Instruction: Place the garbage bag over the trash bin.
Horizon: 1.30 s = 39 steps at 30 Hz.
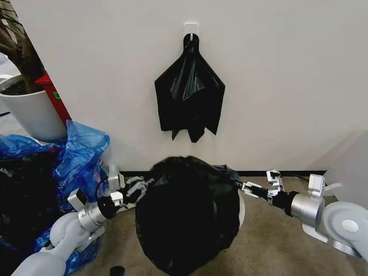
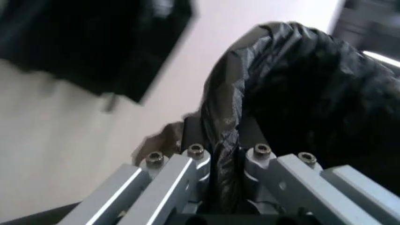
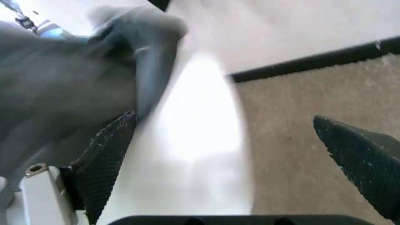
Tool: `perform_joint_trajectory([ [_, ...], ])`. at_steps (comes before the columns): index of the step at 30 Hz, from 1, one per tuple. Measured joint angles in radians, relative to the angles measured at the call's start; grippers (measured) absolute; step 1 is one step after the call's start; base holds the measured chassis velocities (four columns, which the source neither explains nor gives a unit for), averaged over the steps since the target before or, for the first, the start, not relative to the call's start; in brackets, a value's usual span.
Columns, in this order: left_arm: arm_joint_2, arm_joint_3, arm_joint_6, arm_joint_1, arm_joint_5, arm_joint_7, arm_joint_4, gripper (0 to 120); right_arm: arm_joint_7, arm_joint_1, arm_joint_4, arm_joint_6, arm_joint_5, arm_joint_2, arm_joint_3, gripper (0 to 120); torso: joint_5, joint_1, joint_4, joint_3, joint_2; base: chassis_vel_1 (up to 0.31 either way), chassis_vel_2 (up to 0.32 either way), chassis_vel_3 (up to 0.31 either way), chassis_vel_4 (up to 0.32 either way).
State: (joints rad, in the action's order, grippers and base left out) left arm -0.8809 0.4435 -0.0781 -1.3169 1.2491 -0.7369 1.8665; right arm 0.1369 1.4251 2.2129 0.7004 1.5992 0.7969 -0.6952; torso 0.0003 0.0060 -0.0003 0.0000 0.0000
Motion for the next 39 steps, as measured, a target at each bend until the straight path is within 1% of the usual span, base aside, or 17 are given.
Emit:
perform_joint_trajectory([
  [4,-0.006,-0.021,0.007,0.005,-0.009,0.030,-0.015,4,0.013,-0.018,0.034,-0.024,0.011,0.011,-0.012,100,-0.0009,0.000,0.0001,0.000,0.000,0.000,0.000,0.000,0.000],
  [10,-0.006,-0.051,-0.001,0.019,-0.021,0.082,-0.014,4,0.046,-0.043,0.070,-0.081,0.025,0.021,-0.014,100,-0.0003,0.000,-0.0001,0.000,0.000,0.000,0.000,0.000,0.000],
  [14,-0.006,-0.098,-0.034,0.026,-0.084,0.258,0.012,4,0.083,-0.072,0.148,-0.177,-0.038,0.033,-0.010,100,-0.0003,0.000,0.0000,0.000,0.000,0.000,0.000,0.000,0.000],
  [15,-0.010,-0.116,-0.037,0.027,-0.097,0.315,0.022,4,0.095,-0.072,0.187,-0.191,-0.057,0.036,-0.002,100,-0.0006,0.000,0.0000,0.000,0.000,0.000,0.000,0.000,0.000],
  [16,-0.010,-0.116,-0.037,0.027,-0.097,0.315,0.022,4,0.095,-0.072,0.187,-0.191,-0.057,0.036,-0.002,100,-0.0006,0.000,0.0000,0.000,0.000,0.000,0.000,0.000,0.000],
  [18,-0.022,-0.140,-0.037,0.034,-0.113,0.406,0.035,4,0.111,-0.065,0.238,-0.197,-0.103,0.049,0.027,100,-0.0007,0.000,0.0002,0.000,0.000,0.000,0.000,0.000,0.000],
  [19,-0.036,-0.156,-0.034,0.046,-0.136,0.486,0.042,4,0.117,-0.051,0.265,-0.197,-0.172,0.065,0.060,100,-0.0003,0.000,0.0001,0.000,0.000,0.000,0.000,0.000,0.000],
  [21,-0.050,-0.170,-0.013,0.058,-0.177,0.566,0.046,4,0.110,-0.042,0.282,-0.192,-0.266,0.082,0.103,100,-0.0008,0.000,-0.0008,0.000,0.000,0.000,0.000,0.000,0.000],
  [22,-0.059,-0.179,0.010,0.069,-0.226,0.613,0.048,4,0.110,-0.042,0.284,-0.186,-0.377,0.096,0.162,100,-0.0006,0.000,-0.0005,0.000,0.000,0.000,0.000,0.000,0.000],
  [23,-0.059,-0.179,0.010,0.069,-0.226,0.613,0.048,4,0.110,-0.042,0.284,-0.186,-0.377,0.096,0.162,100,-0.0006,0.000,-0.0005,0.000,0.000,0.000,0.000,0.000,0.000],
  [24,-0.062,-0.184,0.024,0.075,-0.258,0.632,0.049,4,0.110,-0.047,0.277,-0.186,-0.436,0.104,0.197,100,0.0000,0.000,-0.0005,0.000,0.000,0.000,0.000,0.000,0.000],
  [26,-0.064,-0.201,0.057,0.084,-0.335,0.663,0.056,4,0.111,-0.067,0.244,-0.189,-0.582,0.117,0.287,91,-0.0001,0.000,0.0004,0.000,0.000,0.000,0.000,0.000,0.000],
  [28,-0.062,-0.243,0.094,0.092,-0.414,0.690,0.062,4,0.115,-0.087,0.221,-0.191,-0.673,0.127,0.370,84,-0.0001,0.000,0.0004,0.000,0.000,0.000,0.000,0.000,0.000],
  [32,-0.061,-0.310,0.135,0.107,-0.502,0.728,0.063,4,0.127,-0.113,0.195,-0.191,-0.737,0.138,0.470,72,-0.0003,0.000,0.0000,0.000,0.000,0.000,0.000,0.000,0.000],
  [36,-0.067,-0.380,0.172,0.128,-0.588,0.755,0.066,4,0.147,-0.163,0.141,-0.182,-0.778,0.149,0.574,53,-0.0003,0.000,0.0000,0.000,0.000,0.000,0.000,0.000,0.000],
  [37,-0.067,-0.380,0.172,0.128,-0.588,0.755,0.066,4,0.147,-0.163,0.141,-0.182,-0.778,0.149,0.574,53,-0.0003,0.000,0.0000,0.000,0.000,0.000,0.000,0.000,0.000],
  [39,-0.072,-0.401,0.176,0.133,-0.610,0.764,0.072,4,0.200,-0.200,0.098,-0.169,-0.774,0.160,0.621,45,-0.0003,0.000,0.0000,0.000,0.000,0.000,0.000,0.000,0.000],
])
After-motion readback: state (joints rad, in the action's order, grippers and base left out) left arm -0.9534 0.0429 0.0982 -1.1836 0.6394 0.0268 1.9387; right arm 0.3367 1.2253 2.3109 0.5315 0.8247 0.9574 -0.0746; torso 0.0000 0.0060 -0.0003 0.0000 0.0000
